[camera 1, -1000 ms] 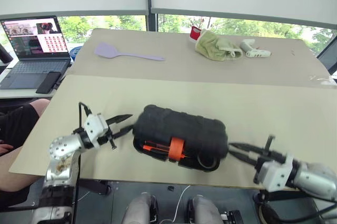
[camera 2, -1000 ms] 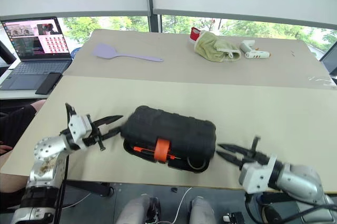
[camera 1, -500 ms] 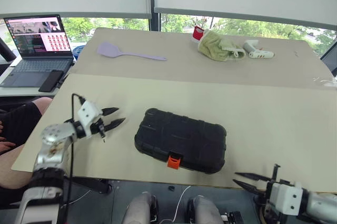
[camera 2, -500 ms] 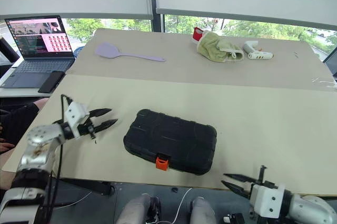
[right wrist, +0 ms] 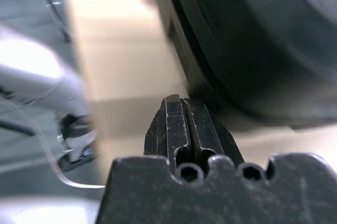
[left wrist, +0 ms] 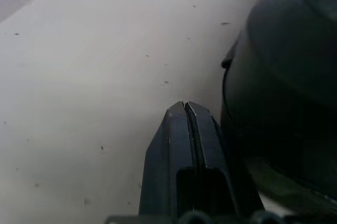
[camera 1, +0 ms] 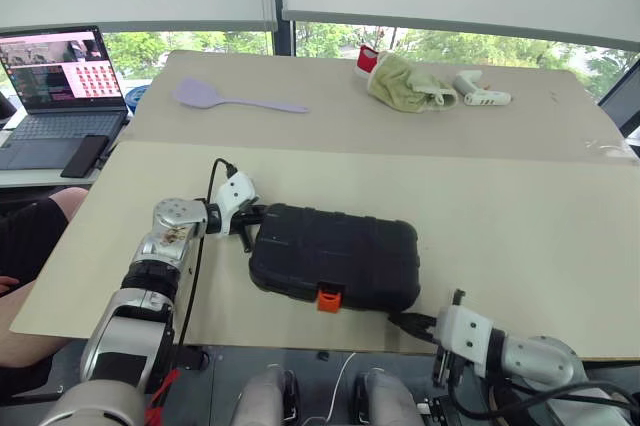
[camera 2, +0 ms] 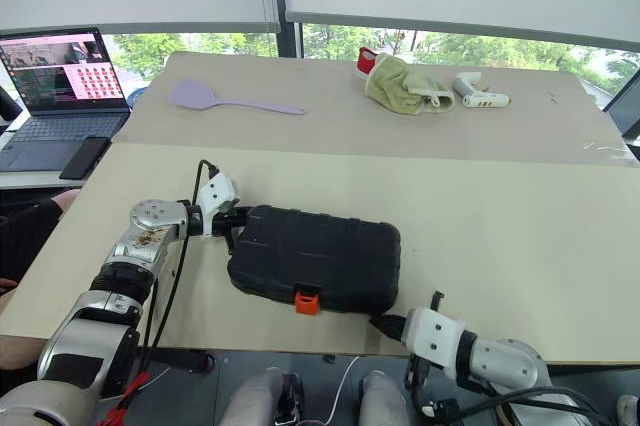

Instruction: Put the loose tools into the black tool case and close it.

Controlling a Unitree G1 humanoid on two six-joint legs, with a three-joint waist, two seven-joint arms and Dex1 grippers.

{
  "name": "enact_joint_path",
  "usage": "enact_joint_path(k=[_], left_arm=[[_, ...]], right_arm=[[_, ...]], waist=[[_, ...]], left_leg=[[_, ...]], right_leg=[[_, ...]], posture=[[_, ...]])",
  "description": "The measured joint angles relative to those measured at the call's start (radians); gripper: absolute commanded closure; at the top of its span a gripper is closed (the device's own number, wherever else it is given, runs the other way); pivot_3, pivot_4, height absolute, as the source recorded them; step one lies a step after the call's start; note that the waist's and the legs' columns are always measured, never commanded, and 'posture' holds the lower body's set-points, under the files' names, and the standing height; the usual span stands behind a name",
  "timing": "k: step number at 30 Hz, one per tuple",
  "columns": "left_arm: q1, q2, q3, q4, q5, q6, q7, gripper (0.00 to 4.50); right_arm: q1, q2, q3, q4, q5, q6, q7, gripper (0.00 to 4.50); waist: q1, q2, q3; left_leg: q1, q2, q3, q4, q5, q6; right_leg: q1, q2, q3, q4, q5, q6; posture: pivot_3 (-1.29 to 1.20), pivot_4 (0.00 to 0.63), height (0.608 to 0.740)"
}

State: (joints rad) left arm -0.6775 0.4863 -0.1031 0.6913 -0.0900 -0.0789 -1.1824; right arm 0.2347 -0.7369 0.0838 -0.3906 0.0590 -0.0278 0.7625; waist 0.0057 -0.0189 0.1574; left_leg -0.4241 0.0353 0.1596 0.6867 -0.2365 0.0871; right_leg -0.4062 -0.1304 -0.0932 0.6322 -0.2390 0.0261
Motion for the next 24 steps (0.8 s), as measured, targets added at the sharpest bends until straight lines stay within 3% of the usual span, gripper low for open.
enact_joint_path(k=[10,14,17,20,24], left_arm=[[0.168,-0.057,0.061,-0.275,-0.086,0.173,0.132,4.42],[0.127,-0.040,0.109,-0.284,-0.119,0.208,0.164,4.42],[0.019,-0.028,0.116,-0.306,-0.193,0.280,0.071,4.42],[-0.053,-0.030,0.051,-0.373,-0.217,0.313,-0.033,4.42],[-0.069,-0.101,-0.094,-0.389,-0.188,0.301,-0.124,4.42]], right_arm=[[-0.159,0.009,-0.102,0.243,-0.010,-0.020,-0.042,4.50],[-0.132,-0.008,-0.146,0.250,0.029,-0.028,0.000,4.50],[-0.059,-0.010,-0.180,0.198,0.096,0.005,0.038,4.50],[0.002,-0.009,-0.179,0.130,0.134,0.043,0.060,4.50],[0.032,0.024,-0.154,0.054,0.150,0.087,0.056,4.50]], waist=[[0.005,0.000,0.000],[0.007,0.000,0.000],[0.013,0.000,0.000],[0.010,0.001,0.000],[0.003,0.002,-0.001]], left_leg=[[-0.001,0.000,-0.001,0.005,-0.001,0.002],[-0.001,0.000,-0.001,0.005,-0.001,0.002],[-0.003,0.000,-0.001,0.007,-0.001,0.002],[-0.002,-0.001,-0.001,0.007,-0.001,0.002],[-0.002,-0.001,-0.001,0.007,-0.001,0.002]], right_leg=[[0.001,0.000,0.000,0.001,0.001,0.001],[0.002,0.000,-0.001,0.001,0.001,0.001],[0.002,0.000,-0.003,0.001,0.001,0.002],[0.003,0.000,-0.002,0.000,0.001,0.003],[0.003,0.001,0.000,0.001,0.001,0.003]], posture=[[0.00,0.150,0.740],[0.00,0.150,0.740],[0.00,0.150,0.740],[0.00,0.150,0.740],[0.00,0.150,0.740]])
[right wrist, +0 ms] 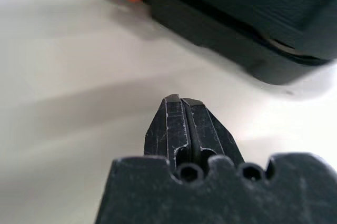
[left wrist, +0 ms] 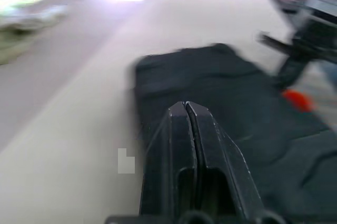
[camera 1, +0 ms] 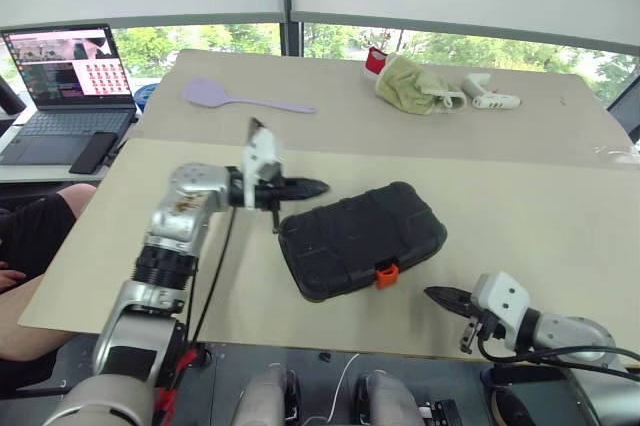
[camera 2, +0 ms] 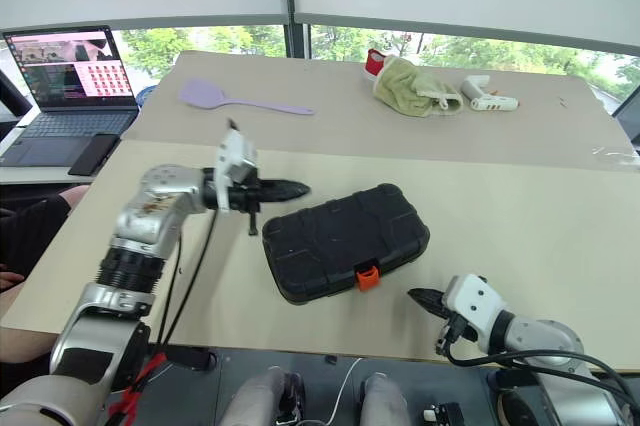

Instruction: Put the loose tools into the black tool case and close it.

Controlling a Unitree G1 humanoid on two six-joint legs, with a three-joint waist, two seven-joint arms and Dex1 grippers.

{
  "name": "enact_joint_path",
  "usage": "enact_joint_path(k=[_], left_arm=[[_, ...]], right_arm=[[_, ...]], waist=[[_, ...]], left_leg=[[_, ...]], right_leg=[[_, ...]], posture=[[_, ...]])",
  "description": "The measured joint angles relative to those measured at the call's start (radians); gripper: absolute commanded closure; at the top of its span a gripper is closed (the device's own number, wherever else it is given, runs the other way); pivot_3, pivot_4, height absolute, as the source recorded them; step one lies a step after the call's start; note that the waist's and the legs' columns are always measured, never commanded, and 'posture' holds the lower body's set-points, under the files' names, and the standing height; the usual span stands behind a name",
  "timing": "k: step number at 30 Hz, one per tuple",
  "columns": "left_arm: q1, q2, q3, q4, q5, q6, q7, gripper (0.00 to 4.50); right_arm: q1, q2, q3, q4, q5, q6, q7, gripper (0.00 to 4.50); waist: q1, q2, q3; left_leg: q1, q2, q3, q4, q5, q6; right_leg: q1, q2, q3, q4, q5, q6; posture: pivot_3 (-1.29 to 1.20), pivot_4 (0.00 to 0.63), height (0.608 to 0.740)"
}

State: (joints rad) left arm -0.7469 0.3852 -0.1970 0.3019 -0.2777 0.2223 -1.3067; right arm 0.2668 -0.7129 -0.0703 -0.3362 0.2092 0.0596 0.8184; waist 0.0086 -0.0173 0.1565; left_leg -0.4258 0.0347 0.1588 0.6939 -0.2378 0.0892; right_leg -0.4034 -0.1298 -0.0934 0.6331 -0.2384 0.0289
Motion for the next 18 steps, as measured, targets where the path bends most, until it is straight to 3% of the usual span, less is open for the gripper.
enact_joint_path(k=[3,7,10,18], left_arm=[[-0.013,-0.082,-0.082,0.077,0.069,-0.046,0.027,4.42],[-0.044,-0.084,-0.172,0.104,0.165,-0.113,0.032,4.42],[-0.041,-0.096,-0.179,0.119,0.187,-0.109,0.062,4.42],[-0.023,-0.099,-0.176,0.116,0.195,-0.082,0.095,4.42]], right_arm=[[-0.004,0.057,0.062,-0.034,-0.010,0.014,-0.029,4.50],[-0.029,0.115,0.139,-0.048,-0.035,0.030,-0.062,4.50],[-0.056,0.136,0.161,-0.051,-0.056,0.038,-0.084,4.50],[-0.077,0.165,0.191,-0.035,-0.106,0.055,-0.108,4.50]], waist=[[-0.003,0.000,0.000],[0.005,0.007,-0.011],[0.006,0.006,-0.022],[0.004,0.008,-0.037]], left_leg=[[0.000,0.001,-0.001,0.000,0.000,0.000],[0.003,0.000,-0.001,0.000,-0.002,0.003],[0.005,0.000,-0.003,0.000,-0.008,0.012],[0.006,0.000,-0.006,0.001,-0.008,0.012]], right_leg=[[-0.001,0.001,0.000,0.001,0.000,0.000],[0.000,-0.001,0.000,-0.002,0.000,0.000],[0.002,-0.002,0.000,-0.003,0.000,0.001],[0.002,-0.003,-0.001,-0.003,0.000,0.000]], posture=[[0.00,0.150,0.740],[0.00,0.150,0.740],[0.00,0.150,0.740],[0.00,0.150,0.740]])
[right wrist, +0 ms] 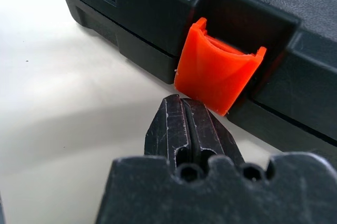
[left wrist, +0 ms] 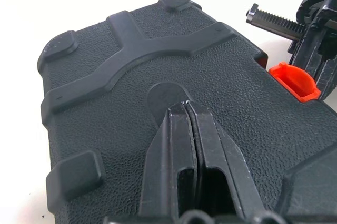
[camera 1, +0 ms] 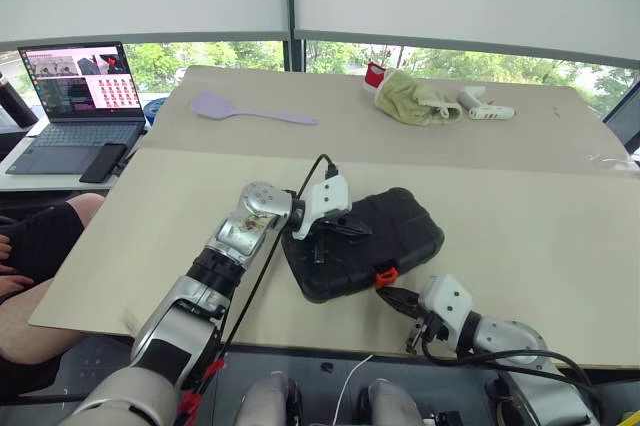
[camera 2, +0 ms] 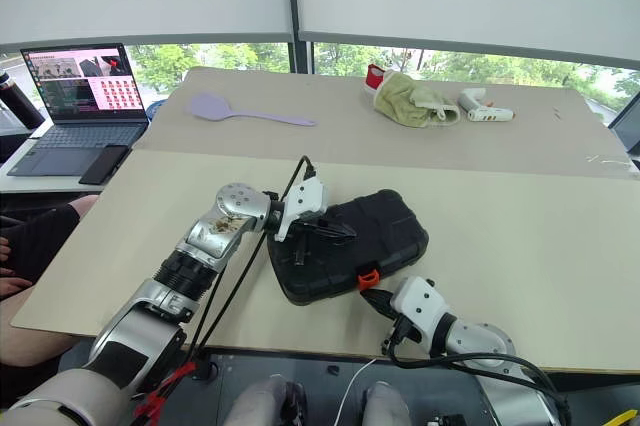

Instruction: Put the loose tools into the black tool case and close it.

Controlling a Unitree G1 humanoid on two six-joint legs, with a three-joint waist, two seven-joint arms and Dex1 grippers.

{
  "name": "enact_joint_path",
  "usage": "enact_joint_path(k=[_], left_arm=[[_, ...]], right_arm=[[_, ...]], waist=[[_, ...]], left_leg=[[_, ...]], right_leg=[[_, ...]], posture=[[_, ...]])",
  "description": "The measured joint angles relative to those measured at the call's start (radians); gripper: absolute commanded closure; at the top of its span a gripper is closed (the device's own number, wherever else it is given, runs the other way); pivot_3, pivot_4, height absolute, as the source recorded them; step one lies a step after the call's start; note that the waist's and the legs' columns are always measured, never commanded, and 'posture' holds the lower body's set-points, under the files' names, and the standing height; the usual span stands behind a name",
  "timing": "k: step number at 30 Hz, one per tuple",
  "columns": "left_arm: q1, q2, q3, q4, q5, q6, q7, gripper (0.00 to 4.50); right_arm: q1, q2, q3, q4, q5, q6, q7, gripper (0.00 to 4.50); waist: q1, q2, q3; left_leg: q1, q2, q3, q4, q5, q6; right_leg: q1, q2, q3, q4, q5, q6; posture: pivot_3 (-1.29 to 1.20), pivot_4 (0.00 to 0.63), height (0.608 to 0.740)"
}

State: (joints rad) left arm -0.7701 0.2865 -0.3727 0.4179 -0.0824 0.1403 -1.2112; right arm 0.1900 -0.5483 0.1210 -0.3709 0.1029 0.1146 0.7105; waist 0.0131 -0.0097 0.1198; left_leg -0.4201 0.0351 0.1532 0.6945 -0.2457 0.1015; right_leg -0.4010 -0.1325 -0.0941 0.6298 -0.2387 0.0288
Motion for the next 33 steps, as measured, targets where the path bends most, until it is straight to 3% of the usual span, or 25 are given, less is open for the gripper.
enact_joint_path(k=[33], left_arm=[[0.012,0.008,0.001,-0.013,0.000,0.010,0.030,4.42]], right_arm=[[-0.100,-0.094,-0.023,-0.032,0.041,0.137,0.090,4.50]], waist=[[-0.002,0.002,-0.002]], left_leg=[[0.000,0.001,-0.001,0.000,0.000,0.000]], right_leg=[[-0.001,-0.002,0.000,-0.001,0.000,-0.002]], posture=[[0.00,0.150,0.740]])
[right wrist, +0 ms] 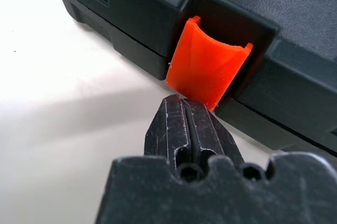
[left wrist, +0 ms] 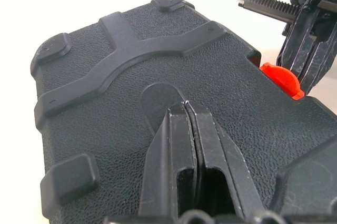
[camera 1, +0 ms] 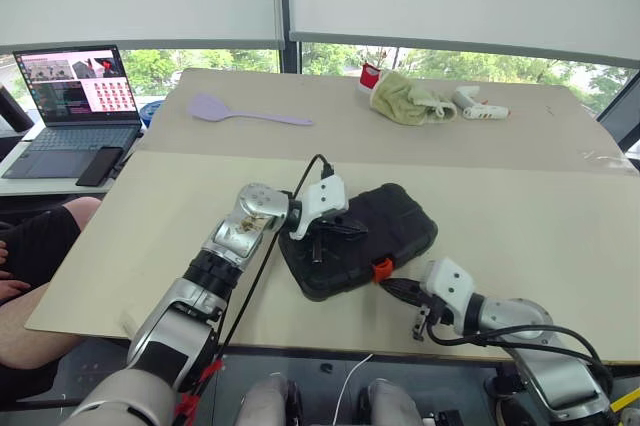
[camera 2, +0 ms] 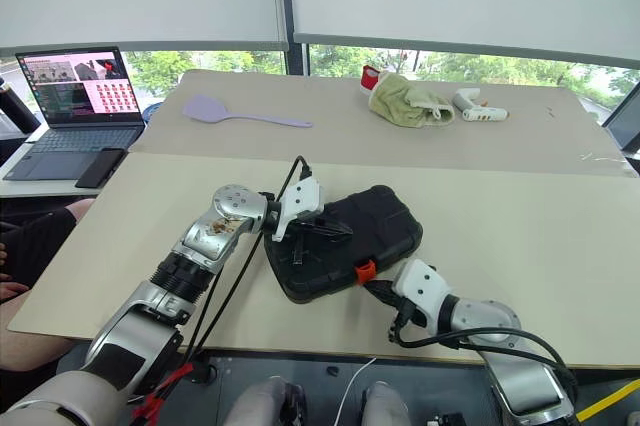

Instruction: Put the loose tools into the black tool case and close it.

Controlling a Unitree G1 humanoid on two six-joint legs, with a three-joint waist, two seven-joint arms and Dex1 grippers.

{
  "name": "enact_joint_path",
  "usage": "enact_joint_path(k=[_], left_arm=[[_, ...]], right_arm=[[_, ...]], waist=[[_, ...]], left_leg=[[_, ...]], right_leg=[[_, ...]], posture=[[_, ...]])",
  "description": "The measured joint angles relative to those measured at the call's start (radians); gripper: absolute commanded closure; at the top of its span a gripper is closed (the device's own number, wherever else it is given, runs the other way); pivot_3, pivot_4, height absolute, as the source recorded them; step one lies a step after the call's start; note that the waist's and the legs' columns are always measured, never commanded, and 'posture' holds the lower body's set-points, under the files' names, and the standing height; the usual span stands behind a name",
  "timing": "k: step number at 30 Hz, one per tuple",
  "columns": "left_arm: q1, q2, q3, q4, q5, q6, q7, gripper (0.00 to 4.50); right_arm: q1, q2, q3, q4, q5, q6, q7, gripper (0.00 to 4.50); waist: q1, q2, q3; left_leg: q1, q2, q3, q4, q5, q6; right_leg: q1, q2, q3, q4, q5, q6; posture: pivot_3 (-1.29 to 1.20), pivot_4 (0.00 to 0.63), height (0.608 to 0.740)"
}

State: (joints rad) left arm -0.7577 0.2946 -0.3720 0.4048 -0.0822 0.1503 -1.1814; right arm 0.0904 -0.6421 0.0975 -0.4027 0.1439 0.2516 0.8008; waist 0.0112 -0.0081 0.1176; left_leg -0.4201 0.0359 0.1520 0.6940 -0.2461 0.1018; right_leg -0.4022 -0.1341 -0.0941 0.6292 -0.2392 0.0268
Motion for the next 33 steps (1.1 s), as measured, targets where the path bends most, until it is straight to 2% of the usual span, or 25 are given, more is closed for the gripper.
enact_joint_path(k=[7,33], left_arm=[[0.007,-0.002,0.000,0.000,0.000,0.000,0.000,4.42],[0.011,0.003,0.000,0.001,0.004,0.001,0.000,4.42]], right_arm=[[-0.009,-0.014,-0.032,-0.081,0.048,0.013,0.014,4.50],[-0.071,0.007,0.047,0.059,-0.024,0.003,0.025,4.50]], waist=[[0.000,-0.003,-0.005],[-0.001,-0.007,-0.008]], left_leg=[[0.000,0.000,-0.001,-0.001,-0.003,-0.003],[0.005,0.001,-0.001,-0.003,-0.005,-0.008]], right_leg=[[0.000,0.000,-0.001,-0.001,0.000,0.000],[0.004,-0.005,-0.001,-0.003,-0.004,-0.006]], posture=[[0.00,0.150,0.740],[0.00,0.150,0.740]])
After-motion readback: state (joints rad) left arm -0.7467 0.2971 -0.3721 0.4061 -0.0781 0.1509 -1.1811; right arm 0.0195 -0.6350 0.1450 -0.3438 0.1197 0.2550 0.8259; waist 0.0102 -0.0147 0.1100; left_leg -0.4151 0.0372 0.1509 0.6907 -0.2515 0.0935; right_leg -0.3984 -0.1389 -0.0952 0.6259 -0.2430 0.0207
